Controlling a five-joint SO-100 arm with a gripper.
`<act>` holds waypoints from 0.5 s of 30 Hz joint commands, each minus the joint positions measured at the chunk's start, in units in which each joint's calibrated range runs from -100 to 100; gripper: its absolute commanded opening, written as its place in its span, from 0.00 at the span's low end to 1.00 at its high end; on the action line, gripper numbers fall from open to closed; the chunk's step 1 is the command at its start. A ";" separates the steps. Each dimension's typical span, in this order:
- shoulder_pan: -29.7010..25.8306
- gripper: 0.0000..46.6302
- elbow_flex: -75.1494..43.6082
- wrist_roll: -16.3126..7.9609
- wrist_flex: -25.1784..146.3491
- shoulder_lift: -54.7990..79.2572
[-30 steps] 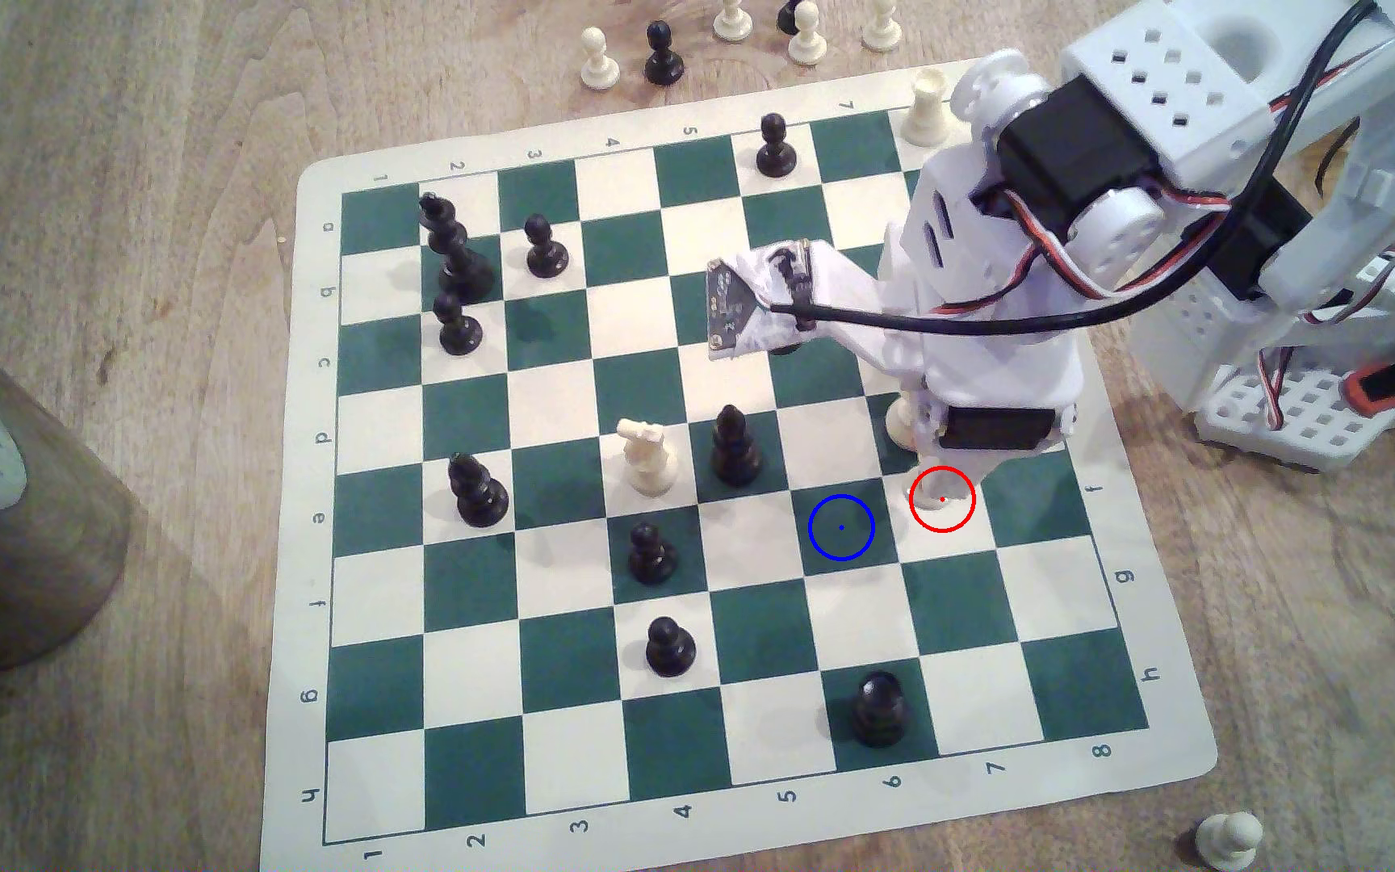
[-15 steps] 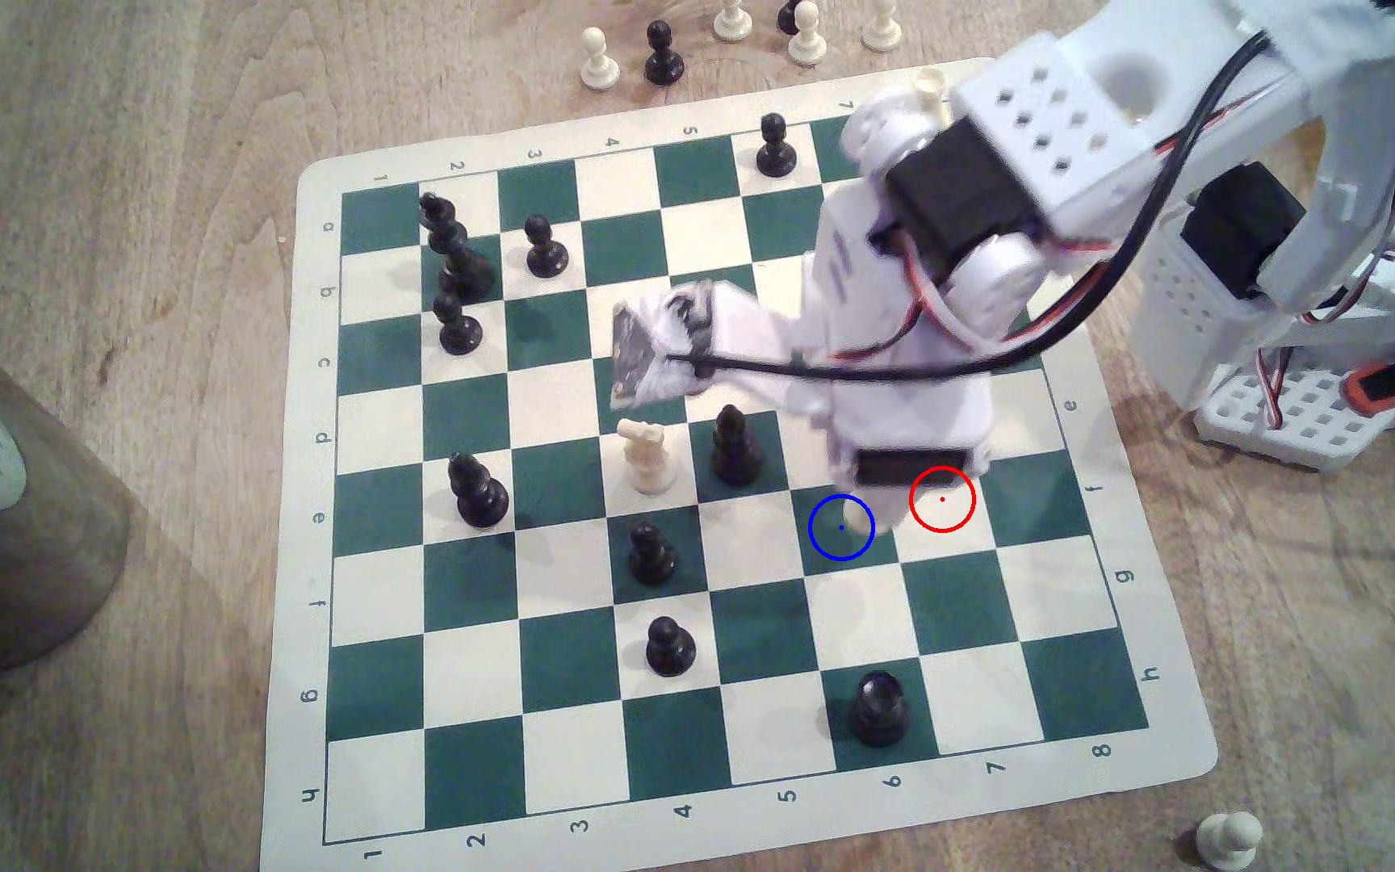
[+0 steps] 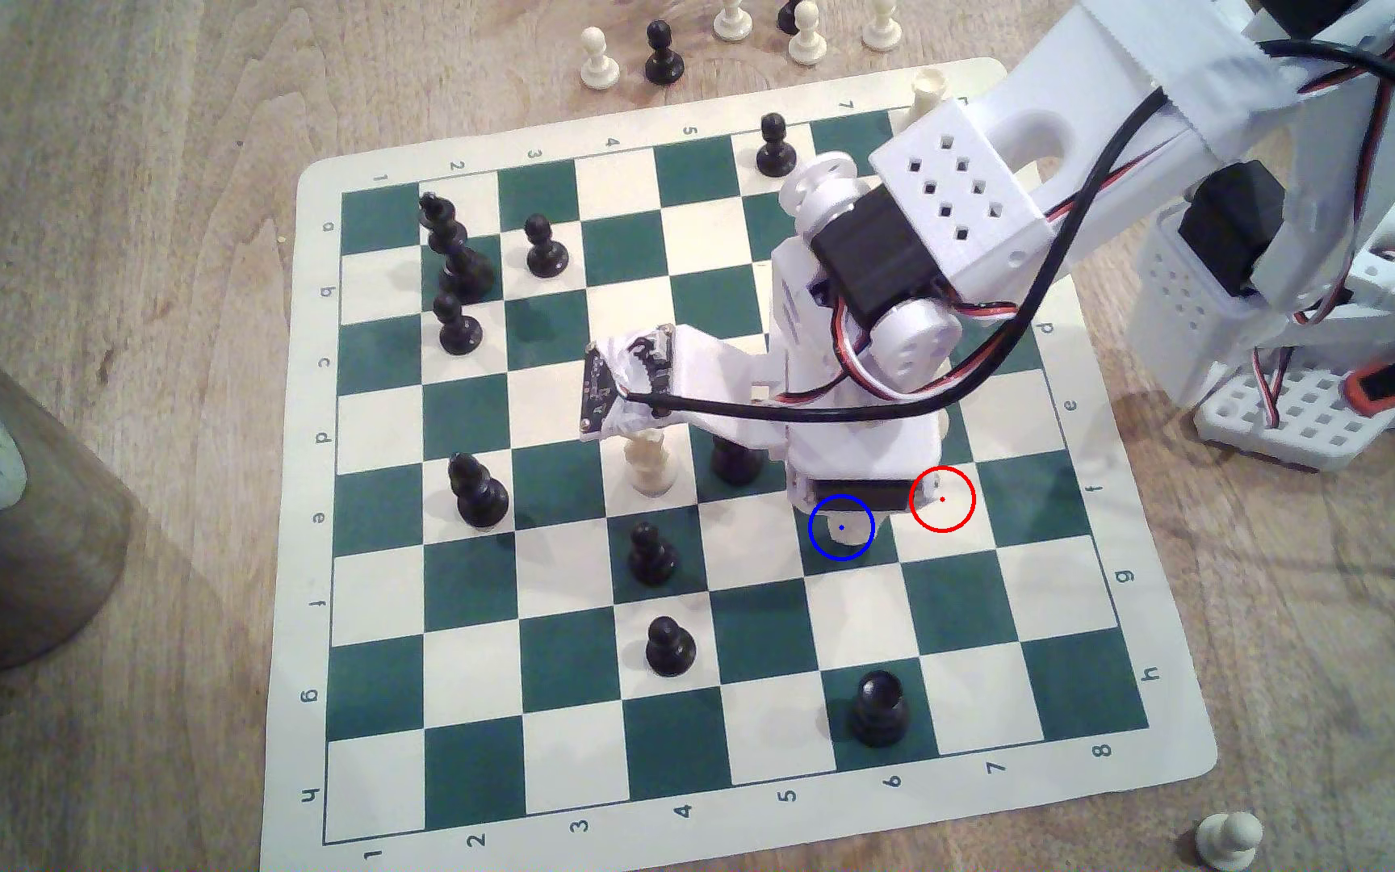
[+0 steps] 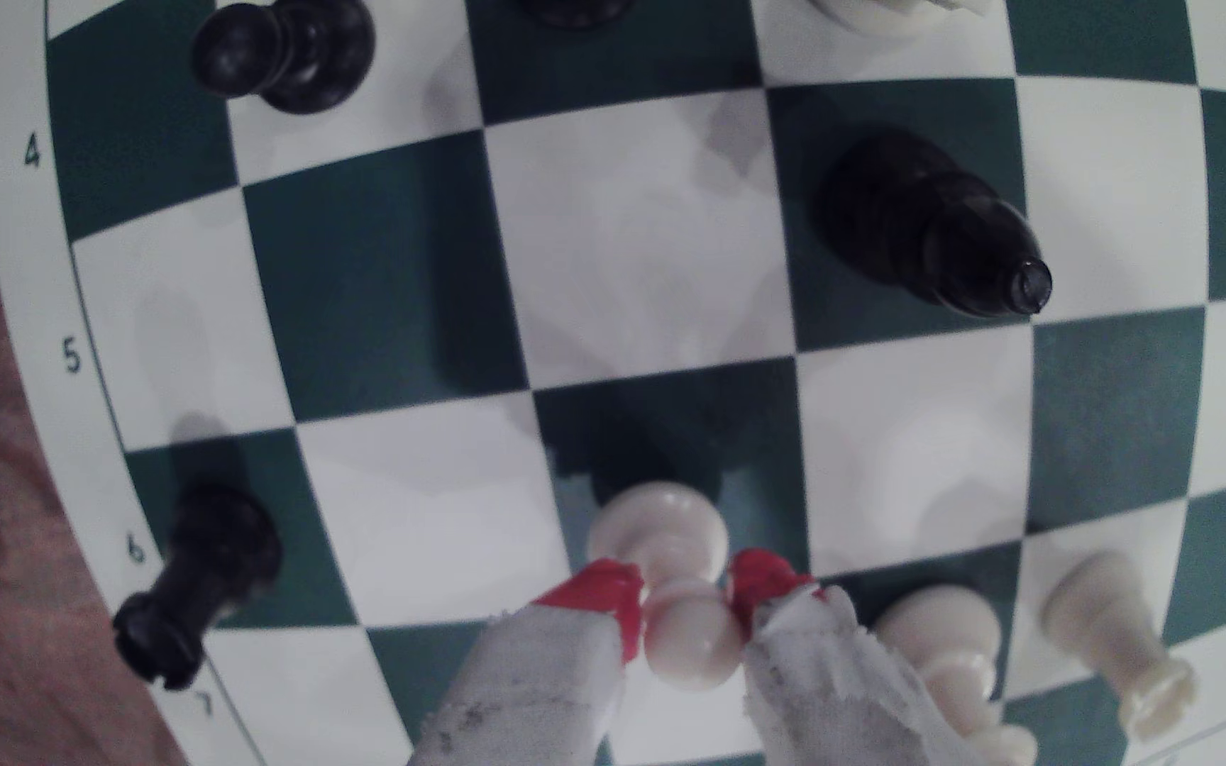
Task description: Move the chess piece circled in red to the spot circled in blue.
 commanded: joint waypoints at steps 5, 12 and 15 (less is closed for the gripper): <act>1.92 0.00 -4.92 0.73 -1.50 1.37; 2.16 0.00 -4.28 0.88 -1.66 2.47; 1.84 0.00 -4.28 0.88 -1.74 2.47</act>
